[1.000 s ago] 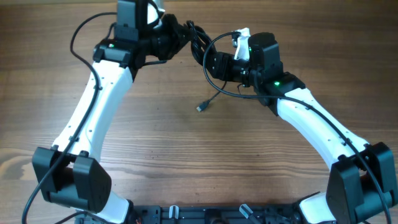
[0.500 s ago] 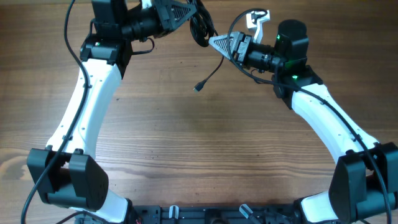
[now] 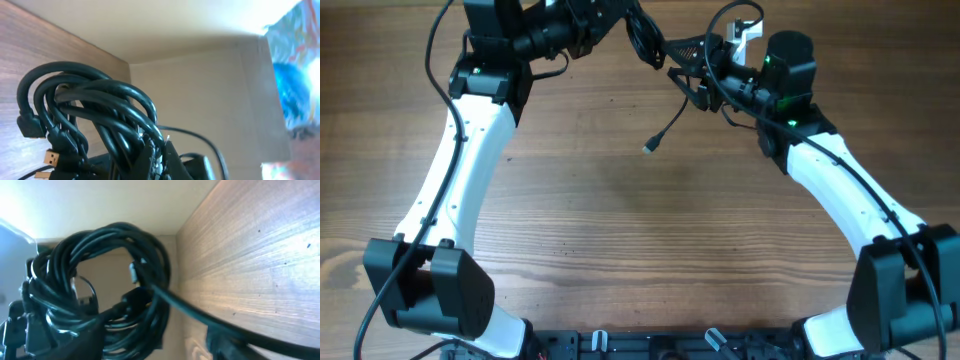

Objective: Untangle cables

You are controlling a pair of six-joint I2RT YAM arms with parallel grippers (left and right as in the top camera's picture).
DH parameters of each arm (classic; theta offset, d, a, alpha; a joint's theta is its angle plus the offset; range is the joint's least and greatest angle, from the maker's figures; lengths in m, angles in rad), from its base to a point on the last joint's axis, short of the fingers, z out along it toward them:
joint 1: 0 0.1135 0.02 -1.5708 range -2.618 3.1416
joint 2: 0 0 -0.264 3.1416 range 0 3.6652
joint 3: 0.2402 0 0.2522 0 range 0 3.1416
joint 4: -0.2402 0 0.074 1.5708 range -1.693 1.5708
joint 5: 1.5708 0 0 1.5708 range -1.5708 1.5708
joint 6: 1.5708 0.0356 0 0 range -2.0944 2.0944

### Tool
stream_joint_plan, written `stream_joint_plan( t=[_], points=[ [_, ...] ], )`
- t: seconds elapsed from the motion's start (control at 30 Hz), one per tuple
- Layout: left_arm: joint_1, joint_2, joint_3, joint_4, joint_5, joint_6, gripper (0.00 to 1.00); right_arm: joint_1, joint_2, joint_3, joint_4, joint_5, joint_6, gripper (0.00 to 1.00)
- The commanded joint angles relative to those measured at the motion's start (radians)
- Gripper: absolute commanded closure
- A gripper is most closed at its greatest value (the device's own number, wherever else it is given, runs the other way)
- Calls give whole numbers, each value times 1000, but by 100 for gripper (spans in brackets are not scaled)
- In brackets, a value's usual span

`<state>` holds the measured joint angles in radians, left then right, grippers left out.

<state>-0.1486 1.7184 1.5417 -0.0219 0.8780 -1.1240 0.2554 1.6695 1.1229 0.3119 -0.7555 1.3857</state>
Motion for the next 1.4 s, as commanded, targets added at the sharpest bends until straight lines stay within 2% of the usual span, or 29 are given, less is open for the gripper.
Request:
stream_joint_plan(
  t=[0.0, 0.17, 0.3, 0.33, 0.37, 0.6, 0.73, 0.87, 1.0, 1.1, 1.17, 1.2, 1.27, 1.37],
  points=[
    [-10, -9, 14, 11, -85, -127, 96, 20, 43, 17, 77, 16, 128, 45],
    [-40, -9, 14, 11, -120, -127, 96, 42, 74, 17, 167, 76, 192, 48],
    [-62, -9, 14, 11, -129, -127, 96, 42, 136, 17, 251, 59, 298, 51],
    [-66, -9, 14, 11, -129, -127, 96, 42, 152, 17, 282, 60, 313, 53],
    [-69, -9, 14, 11, -129, -127, 96, 42, 173, 17, 314, 60, 319, 61],
    [-95, -9, 14, 11, -128, -127, 96, 40, 199, 17, 371, 71, 224, 71],
    [-99, -9, 14, -32, -101, -99, 96, 33, 199, 17, 375, 18, -22, 95],
    [-93, -9, 14, -221, -103, 145, 96, 6, 199, 17, 367, -139, -216, 96],
    [-74, -9, 14, -408, -133, 406, 96, -21, 198, 17, 159, -195, -442, 95],
    [-46, -9, 14, -613, -284, 570, 96, -24, 198, 17, -97, -88, -612, 96],
    [-34, -8, 14, -760, -513, 622, 95, -23, 193, 17, -205, 10, -678, 95],
    [-32, -7, 14, -827, -660, 628, 88, -23, 182, 19, -259, 70, -709, 96],
    [-32, -5, 14, -883, -804, 645, 69, -23, 155, 31, -357, 188, -772, 95],
    [-32, -4, 14, -875, -792, 750, 49, -13, 102, 56, -485, 389, -928, 96]
  ],
)
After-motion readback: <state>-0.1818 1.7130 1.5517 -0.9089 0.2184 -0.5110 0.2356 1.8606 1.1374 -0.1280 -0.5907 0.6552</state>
